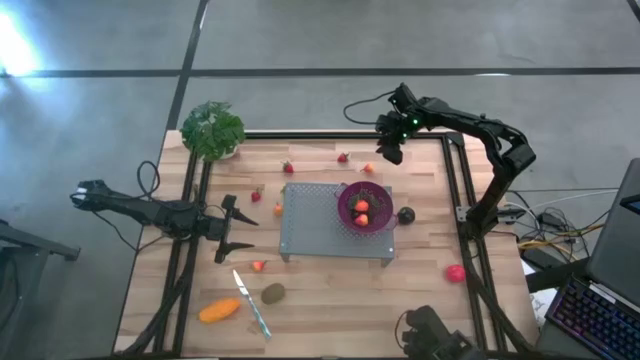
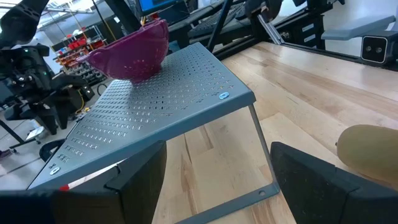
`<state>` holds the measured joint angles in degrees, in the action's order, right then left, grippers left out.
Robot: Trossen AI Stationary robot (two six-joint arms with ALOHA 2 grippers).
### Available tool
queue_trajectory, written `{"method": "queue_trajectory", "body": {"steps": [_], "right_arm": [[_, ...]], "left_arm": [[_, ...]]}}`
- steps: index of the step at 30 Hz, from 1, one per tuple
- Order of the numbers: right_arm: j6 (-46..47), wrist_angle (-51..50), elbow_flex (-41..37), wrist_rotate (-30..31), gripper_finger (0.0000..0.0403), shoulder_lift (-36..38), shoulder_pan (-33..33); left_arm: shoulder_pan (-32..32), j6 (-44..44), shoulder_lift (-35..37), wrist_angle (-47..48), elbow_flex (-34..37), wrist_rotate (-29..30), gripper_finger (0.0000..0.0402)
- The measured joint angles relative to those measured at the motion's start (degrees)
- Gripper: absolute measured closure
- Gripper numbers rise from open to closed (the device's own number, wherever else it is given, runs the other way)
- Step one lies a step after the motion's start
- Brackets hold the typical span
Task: Pick & Place Fruit
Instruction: Put the pear in the purple strainer bowl on the shelf
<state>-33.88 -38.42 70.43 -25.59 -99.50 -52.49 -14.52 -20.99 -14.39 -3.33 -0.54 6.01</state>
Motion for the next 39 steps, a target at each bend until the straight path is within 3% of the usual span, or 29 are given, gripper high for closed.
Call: {"method": "queue_trajectory", "body": {"steps": [6,14,25,39], "right_arm": [[0.7,3.0,0.1,0.0,0.0244,-0.8,0.0],[2.7,2.4,4.9,-0.1,0.0233,-8.3,0.6],[-2.6,-9.4,8.1,-0.2,0.0213,-8.3,0.9],[-3.8,-9.7,5.0,-0.1,0.0243,-8.4,4.9]], "left_arm": [[0.0,0.0,0.0,0.0,0.0,0.0,0.011],[0.0,0.0,0.0,0.0,0.0,0.0,0.011],[0.0,0.0,0.0,0.0,0.0,0.0,0.011],[0.0,0.0,0.0,0.0,0.0,0.0,0.011]]}}
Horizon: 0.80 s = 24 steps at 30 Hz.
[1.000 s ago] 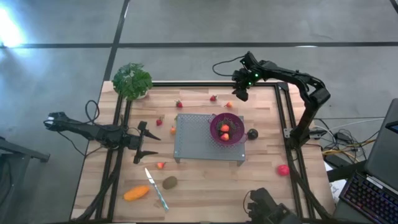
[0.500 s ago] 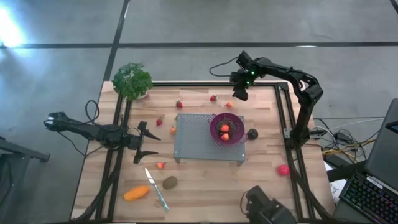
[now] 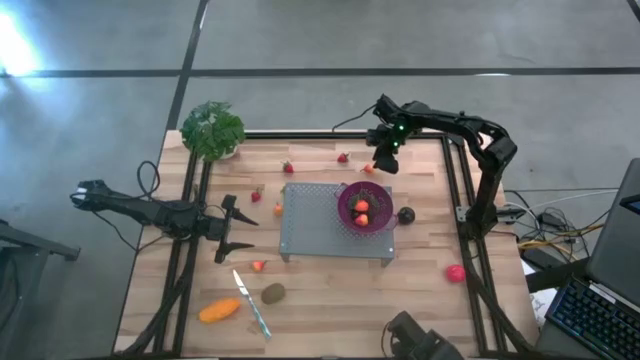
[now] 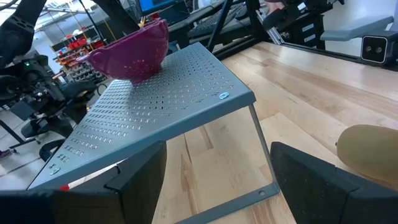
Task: Pick & Place Fruit
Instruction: Put the pear in the purple strainer bowl on the shelf
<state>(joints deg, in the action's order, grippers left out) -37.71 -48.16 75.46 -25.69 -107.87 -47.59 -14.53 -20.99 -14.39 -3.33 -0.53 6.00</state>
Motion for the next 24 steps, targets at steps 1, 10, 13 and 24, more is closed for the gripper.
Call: {"method": "queue_trajectory", "body": {"steps": [1,10,13,24], "right_arm": [[0.0,0.1,-0.1,0.0,0.0245,0.0,0.1],[0.1,1.0,-1.0,0.3,0.0237,0.0,0.2],[0.6,1.5,-1.0,0.3,0.0229,0.0,0.2],[2.7,6.7,-1.0,0.3,0.0228,-0.3,0.6]], "left_arm": [[0.0,0.0,0.0,0.0,0.0,0.0,0.011],[0.0,0.0,0.0,0.0,0.0,0.0,0.011],[0.0,0.0,0.0,0.0,0.0,0.0,0.011],[0.0,0.0,0.0,0.0,0.0,0.0,0.011]]}}
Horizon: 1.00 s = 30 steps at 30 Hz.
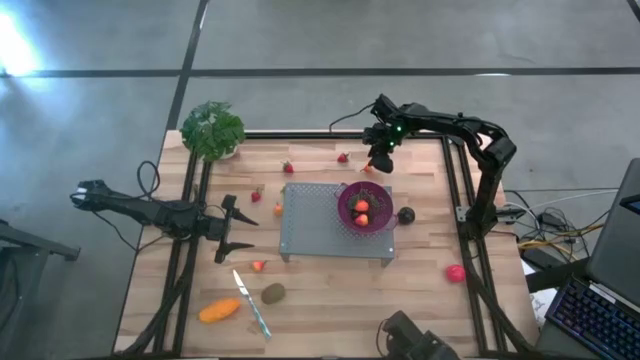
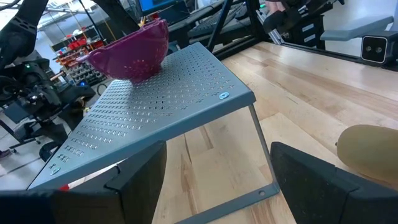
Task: Pick & Place Fruit
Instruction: Put the pear in the purple strainer bowl on the shelf
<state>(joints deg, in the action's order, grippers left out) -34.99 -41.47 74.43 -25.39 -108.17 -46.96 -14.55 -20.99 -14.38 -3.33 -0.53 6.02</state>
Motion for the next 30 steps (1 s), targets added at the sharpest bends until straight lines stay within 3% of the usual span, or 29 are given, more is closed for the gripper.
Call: {"method": "queue_trajectory", "body": {"steps": [6,18,30], "right_arm": [[-1.4,-2.1,0.0,0.0,0.0235,-0.9,1.5],[-2.3,-2.9,0.2,0.5,0.0202,-3.5,2.4],[-2.7,-3.0,0.0,6.1,0.0203,-4.6,2.6]], "left_arm": [[0.0,0.0,0.0,0.0,0.0,0.0,0.011],[0.0,0.0,0.0,0.0,0.0,0.0,0.011],[0.0,0.0,0.0,0.0,0.0,0.0,0.011]]}}
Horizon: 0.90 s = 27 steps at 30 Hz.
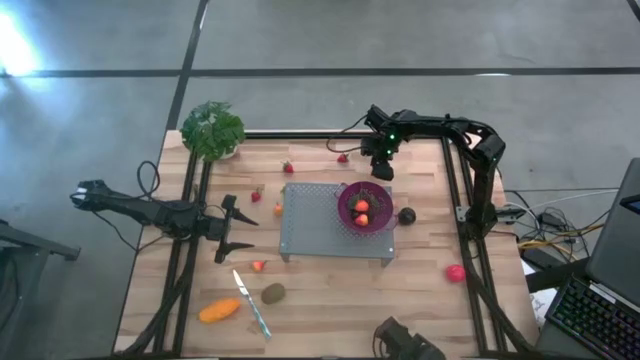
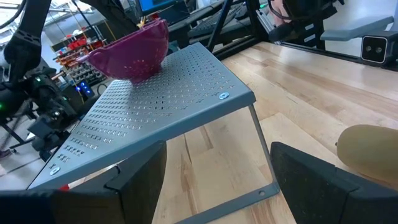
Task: Pick & Place Fruit
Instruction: Put the pear in the purple strainer bowl on the shelf, then put the plum in the purple strainer bowl on the shelf
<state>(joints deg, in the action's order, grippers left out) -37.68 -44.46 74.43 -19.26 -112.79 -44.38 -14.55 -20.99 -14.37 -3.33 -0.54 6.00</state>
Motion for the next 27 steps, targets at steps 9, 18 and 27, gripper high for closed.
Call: {"method": "queue_trajectory", "body": {"steps": [9,18,27], "right_arm": [[1.2,-0.8,0.6,2.9,0.0198,1.6,-0.2],[2.8,-2.5,2.4,2.7,0.0228,5.1,-2.3],[4.9,-11.3,1.1,2.9,0.0254,12.3,-9.0]], "left_arm": [[0.0,0.0,0.0,0.0,0.0,0.0,0.011],[0.0,0.0,0.0,0.0,0.0,0.0,0.011],[0.0,0.0,0.0,0.0,0.0,0.0,0.011]]}}
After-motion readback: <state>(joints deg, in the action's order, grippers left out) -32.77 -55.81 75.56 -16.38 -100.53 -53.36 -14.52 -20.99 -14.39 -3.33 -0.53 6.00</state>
